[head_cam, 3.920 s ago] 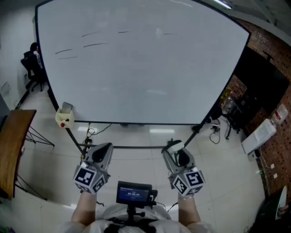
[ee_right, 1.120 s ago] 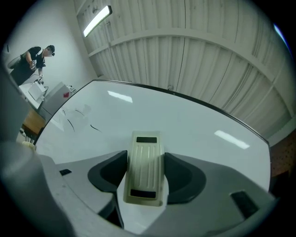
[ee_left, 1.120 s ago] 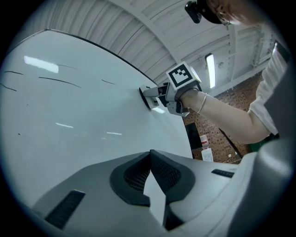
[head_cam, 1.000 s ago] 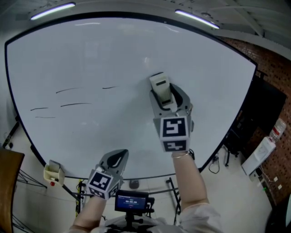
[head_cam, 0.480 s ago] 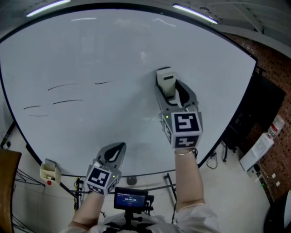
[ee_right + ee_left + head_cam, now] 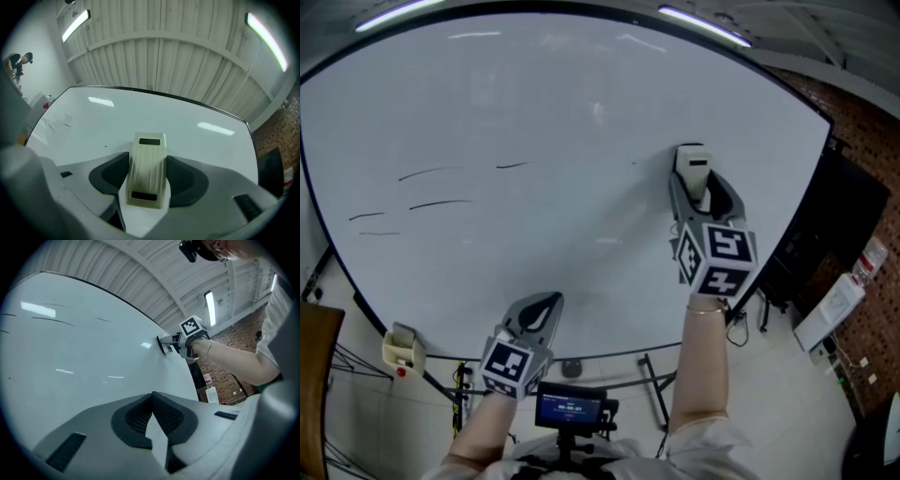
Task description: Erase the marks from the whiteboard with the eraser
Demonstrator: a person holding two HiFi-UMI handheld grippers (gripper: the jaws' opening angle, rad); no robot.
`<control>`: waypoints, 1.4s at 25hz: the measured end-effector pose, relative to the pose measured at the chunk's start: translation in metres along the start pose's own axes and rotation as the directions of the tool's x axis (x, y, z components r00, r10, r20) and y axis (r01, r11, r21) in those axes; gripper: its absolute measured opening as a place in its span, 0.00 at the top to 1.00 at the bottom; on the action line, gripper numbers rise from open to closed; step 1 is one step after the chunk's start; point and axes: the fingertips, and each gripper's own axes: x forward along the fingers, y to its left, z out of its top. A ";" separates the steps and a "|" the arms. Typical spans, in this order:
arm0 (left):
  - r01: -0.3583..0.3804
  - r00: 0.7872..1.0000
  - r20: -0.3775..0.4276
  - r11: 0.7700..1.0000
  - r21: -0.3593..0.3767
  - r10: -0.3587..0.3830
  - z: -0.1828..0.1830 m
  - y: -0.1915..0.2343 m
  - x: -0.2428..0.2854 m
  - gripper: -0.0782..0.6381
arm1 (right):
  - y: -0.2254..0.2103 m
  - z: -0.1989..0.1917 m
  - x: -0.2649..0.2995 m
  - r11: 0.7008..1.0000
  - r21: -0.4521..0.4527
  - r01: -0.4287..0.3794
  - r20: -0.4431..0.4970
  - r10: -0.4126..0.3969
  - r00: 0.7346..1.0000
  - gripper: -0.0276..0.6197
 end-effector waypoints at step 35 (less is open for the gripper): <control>-0.067 0.997 -0.026 0.997 -0.032 0.066 -0.015 0.036 -0.017 0.88 | -0.037 -0.006 -0.004 0.994 0.022 0.109 0.035 -0.110 0.993 0.55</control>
